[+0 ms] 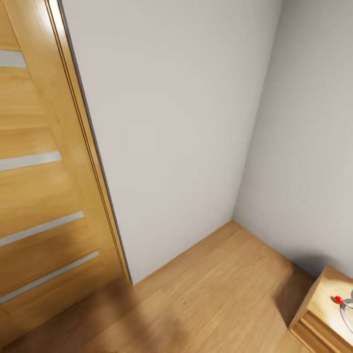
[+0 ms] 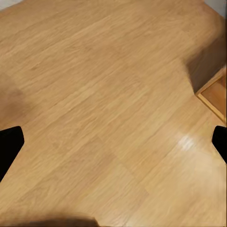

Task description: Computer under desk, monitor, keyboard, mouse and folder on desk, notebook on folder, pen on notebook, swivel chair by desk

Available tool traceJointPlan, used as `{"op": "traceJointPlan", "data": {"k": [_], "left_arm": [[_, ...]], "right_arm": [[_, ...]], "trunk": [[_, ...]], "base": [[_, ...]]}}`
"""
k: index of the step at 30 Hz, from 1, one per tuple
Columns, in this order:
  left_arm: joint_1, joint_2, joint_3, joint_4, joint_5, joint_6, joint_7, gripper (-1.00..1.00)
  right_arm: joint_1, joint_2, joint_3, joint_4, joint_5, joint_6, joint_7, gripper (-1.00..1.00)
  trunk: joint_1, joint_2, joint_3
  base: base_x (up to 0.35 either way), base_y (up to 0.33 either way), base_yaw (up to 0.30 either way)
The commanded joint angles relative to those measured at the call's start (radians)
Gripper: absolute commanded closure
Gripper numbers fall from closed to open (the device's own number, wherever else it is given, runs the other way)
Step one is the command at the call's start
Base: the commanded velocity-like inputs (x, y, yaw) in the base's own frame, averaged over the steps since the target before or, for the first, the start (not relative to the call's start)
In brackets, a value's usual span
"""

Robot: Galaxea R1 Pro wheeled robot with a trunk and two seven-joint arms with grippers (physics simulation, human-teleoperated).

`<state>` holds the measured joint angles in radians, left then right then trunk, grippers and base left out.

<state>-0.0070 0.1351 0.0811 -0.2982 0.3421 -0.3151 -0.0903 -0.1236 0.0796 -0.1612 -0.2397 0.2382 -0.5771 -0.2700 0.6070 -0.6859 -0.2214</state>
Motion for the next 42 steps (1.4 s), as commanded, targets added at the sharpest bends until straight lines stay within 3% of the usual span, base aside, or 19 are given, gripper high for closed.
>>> {"op": "traceJointPlan", "data": {"k": [1,5,7,8,15,18,23,28,34,35,38,42], "left_arm": [[-0.001,-0.002,0.004,0.001,0.007,-0.001,-0.009,-1.00],[-0.001,-0.013,-0.026,0.001,0.006,-0.002,-0.004,-1.00],[-0.001,-0.019,-0.064,0.001,0.006,-0.012,0.026,-1.00],[-0.001,-0.037,-0.119,0.002,0.007,-0.056,0.119,-1.00],[-0.001,-0.095,-0.165,0.047,-0.005,-0.243,0.385,-1.00],[-0.001,-0.110,-0.170,0.056,-0.045,-0.266,0.410,-1.00],[-0.001,-0.132,-0.171,0.087,-0.152,-0.279,0.427,-1.00],[-0.001,-0.136,-0.174,0.109,-0.180,-0.271,0.433,-1.00],[-0.001,-0.165,-0.174,0.058,-0.182,-0.216,0.436,-1.00],[-0.001,-0.177,-0.174,0.020,-0.181,-0.179,0.440,-1.00],[-0.002,-0.219,-0.173,-0.128,-0.179,0.064,0.512,-1.00],[-0.002,-0.230,-0.172,-0.176,-0.158,0.168,0.540,-1.00]], "right_arm": [[-0.001,0.004,-0.006,0.008,0.027,-0.013,-0.024,-1.00],[-0.001,0.020,-0.005,0.048,0.119,-0.067,-0.114,-1.00],[-0.001,0.025,-0.005,0.062,0.158,-0.082,-0.146,-1.00],[-0.001,0.027,-0.005,0.069,0.177,-0.090,-0.162,-1.00],[-0.001,0.028,-0.004,0.072,0.187,-0.093,-0.170,-1.00],[-0.001,0.028,-0.004,0.072,0.187,-0.093,-0.170,-1.00],[-0.001,0.028,-0.004,0.073,0.187,-0.093,-0.170,-1.00],[-0.001,0.028,-0.003,0.073,0.187,-0.093,-0.170,-1.00],[-0.001,0.028,-0.003,0.073,0.187,-0.093,-0.169,-1.00],[-0.001,0.028,-0.003,0.073,0.187,-0.092,-0.168,-1.00],[-0.001,0.027,-0.003,0.073,0.187,-0.091,-0.166,-1.00],[-0.001,0.027,-0.003,0.073,0.187,-0.091,-0.166,-1.00]], "trunk": [[0.000,-0.001,-0.001],[0.000,-0.001,-0.001],[0.000,-0.001,-0.001],[0.000,-0.001,-0.001],[0.000,-0.001,-0.001],[0.000,-0.001,-0.001],[0.000,-0.001,-0.001],[0.000,-0.001,-0.001],[0.000,-0.001,-0.001],[0.000,-0.001,-0.001],[0.000,-0.001,-0.001],[0.000,-0.001,-0.001]], "base": [[0.000,-0.320,0.285],[0.000,-0.334,0.285],[0.000,-0.343,0.286],[0.000,-0.345,0.286],[0.000,-0.296,0.286],[0.000,-0.083,0.286],[0.000,-0.024,0.286],[0.000,-0.004,0.286],[0.000,0.000,0.286],[0.000,0.000,0.286],[0.000,0.000,0.286],[0.000,0.000,0.286]]}}
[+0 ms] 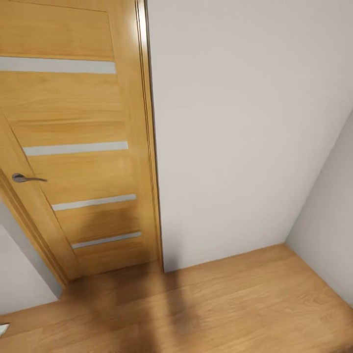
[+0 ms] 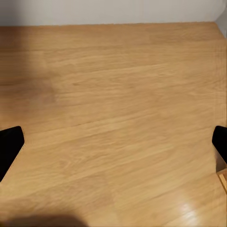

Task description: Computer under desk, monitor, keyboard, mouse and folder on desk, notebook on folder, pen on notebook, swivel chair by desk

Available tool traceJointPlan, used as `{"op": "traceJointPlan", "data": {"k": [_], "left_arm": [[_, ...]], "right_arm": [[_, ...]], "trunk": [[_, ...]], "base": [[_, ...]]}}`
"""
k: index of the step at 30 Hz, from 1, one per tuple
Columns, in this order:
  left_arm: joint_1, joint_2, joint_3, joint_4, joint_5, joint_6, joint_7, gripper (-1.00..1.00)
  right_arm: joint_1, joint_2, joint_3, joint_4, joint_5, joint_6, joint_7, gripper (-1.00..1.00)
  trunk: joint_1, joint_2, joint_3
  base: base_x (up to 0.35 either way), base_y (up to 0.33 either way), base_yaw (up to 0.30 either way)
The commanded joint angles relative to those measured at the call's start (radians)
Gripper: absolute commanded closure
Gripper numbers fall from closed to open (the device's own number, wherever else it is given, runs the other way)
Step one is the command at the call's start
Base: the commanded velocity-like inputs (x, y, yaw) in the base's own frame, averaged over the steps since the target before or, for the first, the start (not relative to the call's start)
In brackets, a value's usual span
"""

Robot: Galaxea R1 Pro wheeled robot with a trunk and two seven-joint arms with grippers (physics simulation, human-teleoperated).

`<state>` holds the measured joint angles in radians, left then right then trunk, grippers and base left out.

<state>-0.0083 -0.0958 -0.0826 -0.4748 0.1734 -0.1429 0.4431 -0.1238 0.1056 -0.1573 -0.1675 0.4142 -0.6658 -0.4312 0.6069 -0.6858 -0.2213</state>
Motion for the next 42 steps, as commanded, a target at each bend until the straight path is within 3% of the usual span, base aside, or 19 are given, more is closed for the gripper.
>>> {"op": "traceJointPlan", "data": {"k": [1,4,5,7,10,15,42], "left_arm": [[-0.001,0.000,-0.008,0.004,0.016,0.007,0.010,-1.00],[-0.001,0.011,-0.007,0.052,0.021,-0.026,0.014,-1.00],[-0.001,0.029,-0.006,0.106,0.022,-0.156,0.016,-1.00],[-0.001,0.033,-0.006,0.121,0.023,-0.227,0.018,-1.00],[-0.001,0.037,-0.006,0.131,0.022,-0.273,0.019,-1.00],[-0.001,0.038,-0.008,0.138,0.021,-0.304,0.021,-1.00],[-0.001,0.038,-0.012,0.157,0.018,-0.306,0.018,-1.00]], "right_arm": [[0.000,0.000,-0.007,0.000,0.011,-0.002,-0.004,-1.00],[0.000,0.000,-0.007,0.000,0.011,-0.003,-0.004,-1.00],[0.000,0.000,-0.007,0.000,0.011,-0.003,-0.004,-1.00],[0.000,0.000,-0.007,0.000,0.011,-0.003,-0.004,-1.00],[0.000,-0.001,-0.007,0.000,0.012,-0.003,-0.003,-1.00],[0.000,-0.001,-0.007,0.000,0.012,-0.002,-0.003,-1.00],[0.000,-0.001,-0.007,0.000,0.012,-0.001,-0.003,-1.00]], "trunk": [[0.000,-0.001,-0.001],[0.000,-0.001,-0.001],[0.000,-0.001,-0.001],[0.000,-0.001,-0.001],[0.000,-0.001,-0.001],[0.000,-0.001,-0.001],[0.000,-0.001,-0.001]], "base": [[0.000,0.000,0.287],[0.000,0.000,0.286],[0.000,0.000,0.286],[0.000,0.000,0.286],[0.000,0.000,0.286],[0.000,0.000,0.286],[0.000,0.000,0.286]]}}
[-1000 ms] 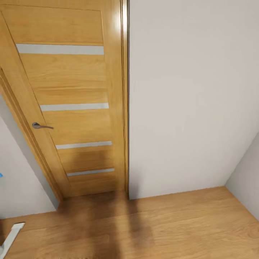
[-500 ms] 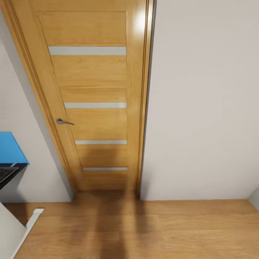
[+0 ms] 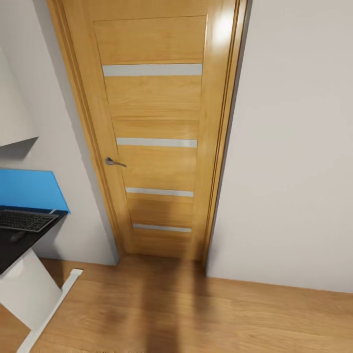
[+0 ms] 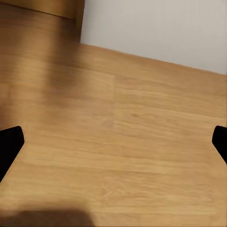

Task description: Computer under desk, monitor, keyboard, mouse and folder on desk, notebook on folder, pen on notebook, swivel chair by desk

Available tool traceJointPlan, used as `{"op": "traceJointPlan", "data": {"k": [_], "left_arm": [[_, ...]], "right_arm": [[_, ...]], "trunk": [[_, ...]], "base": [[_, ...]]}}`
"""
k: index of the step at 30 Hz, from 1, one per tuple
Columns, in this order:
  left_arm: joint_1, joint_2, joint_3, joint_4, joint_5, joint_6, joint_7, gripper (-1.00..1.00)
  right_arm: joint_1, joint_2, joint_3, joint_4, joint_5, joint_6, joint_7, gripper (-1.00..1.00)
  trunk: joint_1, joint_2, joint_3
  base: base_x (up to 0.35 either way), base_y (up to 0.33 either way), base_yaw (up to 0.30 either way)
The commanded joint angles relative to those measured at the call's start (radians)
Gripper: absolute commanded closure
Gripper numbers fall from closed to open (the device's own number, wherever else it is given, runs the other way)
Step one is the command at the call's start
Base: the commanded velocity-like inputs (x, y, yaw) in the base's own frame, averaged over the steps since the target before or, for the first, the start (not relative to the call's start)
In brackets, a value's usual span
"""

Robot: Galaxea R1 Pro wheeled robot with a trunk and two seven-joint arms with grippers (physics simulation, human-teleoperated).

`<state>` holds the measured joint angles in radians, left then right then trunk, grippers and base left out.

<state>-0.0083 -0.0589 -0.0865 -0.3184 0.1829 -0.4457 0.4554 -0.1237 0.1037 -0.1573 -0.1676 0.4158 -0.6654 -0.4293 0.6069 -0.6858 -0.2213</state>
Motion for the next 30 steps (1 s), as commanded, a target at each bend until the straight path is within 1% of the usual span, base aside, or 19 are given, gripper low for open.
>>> {"op": "traceJointPlan", "data": {"k": [1,30], "left_arm": [[-0.001,0.001,-0.009,0.001,0.009,-0.004,0.006,-1.00],[-0.001,0.001,-0.009,0.001,0.009,-0.003,0.006,-1.00]], "right_arm": [[-0.001,0.001,-0.007,0.000,0.011,-0.002,-0.005,-1.00],[-0.001,0.001,-0.007,0.000,0.011,-0.002,-0.003,-1.00]], "trunk": [[0.000,-0.001,-0.001],[0.000,-0.001,-0.001]], "base": [[0.000,0.000,0.286],[0.000,0.000,0.286]]}}
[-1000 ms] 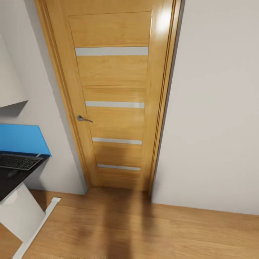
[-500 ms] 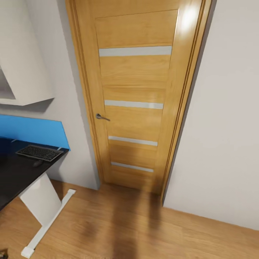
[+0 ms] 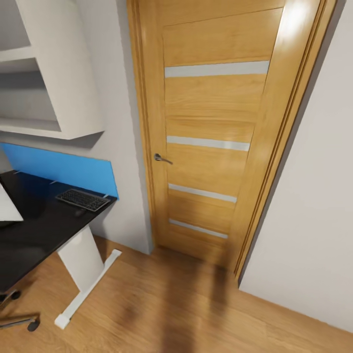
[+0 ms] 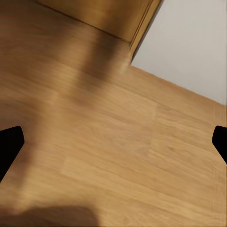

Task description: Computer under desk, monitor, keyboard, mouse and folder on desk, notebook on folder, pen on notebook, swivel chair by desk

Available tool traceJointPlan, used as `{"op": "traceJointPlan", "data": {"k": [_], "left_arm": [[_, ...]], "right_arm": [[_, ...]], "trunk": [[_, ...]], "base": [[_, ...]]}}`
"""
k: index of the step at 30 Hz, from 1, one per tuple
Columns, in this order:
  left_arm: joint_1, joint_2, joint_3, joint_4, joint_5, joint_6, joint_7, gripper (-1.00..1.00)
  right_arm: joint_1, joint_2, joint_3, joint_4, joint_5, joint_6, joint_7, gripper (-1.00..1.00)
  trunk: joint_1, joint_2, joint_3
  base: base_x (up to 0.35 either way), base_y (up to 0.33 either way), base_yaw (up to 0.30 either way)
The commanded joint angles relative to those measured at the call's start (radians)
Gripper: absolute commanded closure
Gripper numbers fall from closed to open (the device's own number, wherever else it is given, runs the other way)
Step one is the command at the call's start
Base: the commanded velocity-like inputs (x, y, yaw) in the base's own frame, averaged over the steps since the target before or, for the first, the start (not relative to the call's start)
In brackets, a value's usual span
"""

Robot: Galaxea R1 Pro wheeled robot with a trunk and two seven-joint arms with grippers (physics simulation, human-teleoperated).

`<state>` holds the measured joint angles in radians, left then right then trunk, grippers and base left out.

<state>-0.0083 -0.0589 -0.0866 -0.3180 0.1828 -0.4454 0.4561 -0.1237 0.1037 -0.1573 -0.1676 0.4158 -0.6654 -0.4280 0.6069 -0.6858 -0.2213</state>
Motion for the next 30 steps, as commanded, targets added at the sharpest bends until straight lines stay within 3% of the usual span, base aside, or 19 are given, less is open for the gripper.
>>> {"op": "traceJointPlan", "data": {"k": [1,7,17,30], "left_arm": [[-0.001,0.001,-0.009,0.001,0.009,-0.004,0.006,-1.00],[-0.001,0.001,-0.009,0.001,0.009,-0.005,0.006,-1.00],[-0.001,0.001,-0.009,0.001,0.009,-0.005,0.006,-1.00],[-0.001,0.001,-0.008,0.002,0.009,-0.004,0.004,-1.00]], "right_arm": [[-0.001,0.001,-0.007,0.000,0.011,-0.002,-0.005,-1.00],[-0.001,0.001,-0.007,0.000,0.011,-0.002,-0.005,-1.00],[-0.001,0.001,-0.007,0.001,0.011,-0.001,-0.003,-1.00],[-0.001,0.001,-0.005,0.029,0.011,-0.001,-0.003,-1.00]], "trunk": [[0.000,-0.001,-0.001],[0.000,-0.001,-0.001],[0.000,-0.001,-0.001],[0.000,-0.001,-0.001]], "base": [[0.000,0.000,0.286],[0.021,0.000,0.286],[0.253,0.000,0.286],[0.022,0.000,0.286]]}}
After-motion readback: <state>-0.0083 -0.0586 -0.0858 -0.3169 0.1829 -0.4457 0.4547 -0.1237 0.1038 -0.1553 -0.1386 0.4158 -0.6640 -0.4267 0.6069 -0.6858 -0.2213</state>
